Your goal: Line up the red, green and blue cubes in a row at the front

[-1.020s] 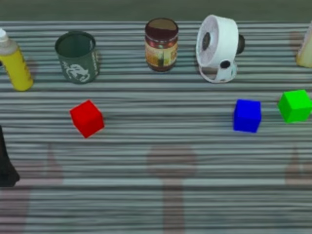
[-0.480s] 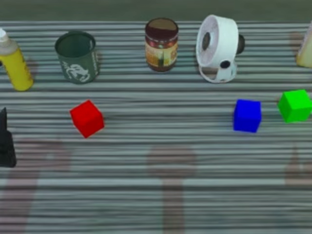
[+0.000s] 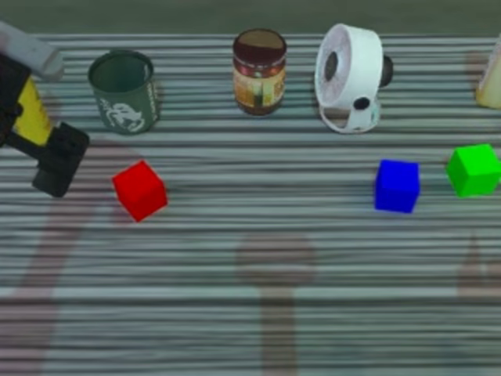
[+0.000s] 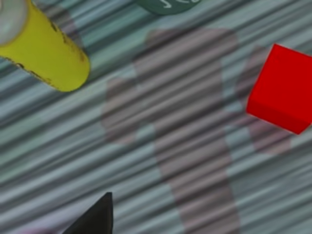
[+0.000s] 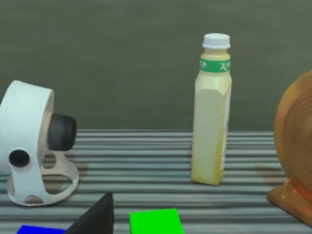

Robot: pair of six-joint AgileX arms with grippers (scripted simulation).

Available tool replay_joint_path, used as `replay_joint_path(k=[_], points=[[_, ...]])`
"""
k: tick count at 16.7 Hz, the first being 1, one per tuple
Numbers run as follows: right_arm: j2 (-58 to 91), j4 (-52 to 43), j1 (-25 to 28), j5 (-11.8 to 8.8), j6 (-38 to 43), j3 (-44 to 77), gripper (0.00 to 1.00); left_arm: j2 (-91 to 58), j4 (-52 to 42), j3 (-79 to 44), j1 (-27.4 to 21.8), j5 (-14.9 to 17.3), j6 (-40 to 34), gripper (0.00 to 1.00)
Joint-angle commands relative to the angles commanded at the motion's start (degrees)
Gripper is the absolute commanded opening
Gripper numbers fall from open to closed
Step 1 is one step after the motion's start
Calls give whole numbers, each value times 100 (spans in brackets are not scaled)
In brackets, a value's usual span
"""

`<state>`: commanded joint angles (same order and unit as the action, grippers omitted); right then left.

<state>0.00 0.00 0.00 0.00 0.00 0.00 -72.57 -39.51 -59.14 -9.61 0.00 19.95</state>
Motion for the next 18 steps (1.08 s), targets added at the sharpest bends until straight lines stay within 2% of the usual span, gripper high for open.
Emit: replay_joint_path(k=[5, 10, 13, 18], points=[[0, 0, 0, 0, 0, 0, 100, -2711, -1521, -2176, -368, 5, 754, 100], [0, 0, 0, 0, 0, 0, 100, -4645, -2539, -3839, -629, 13, 1290, 100], [0, 0, 0, 0, 0, 0, 100, -5189, -2832, -4353, -709, 16, 1454, 100], [0, 0, 0, 0, 0, 0, 100, -5271, -2879, -4445, -722, 17, 1481, 100]])
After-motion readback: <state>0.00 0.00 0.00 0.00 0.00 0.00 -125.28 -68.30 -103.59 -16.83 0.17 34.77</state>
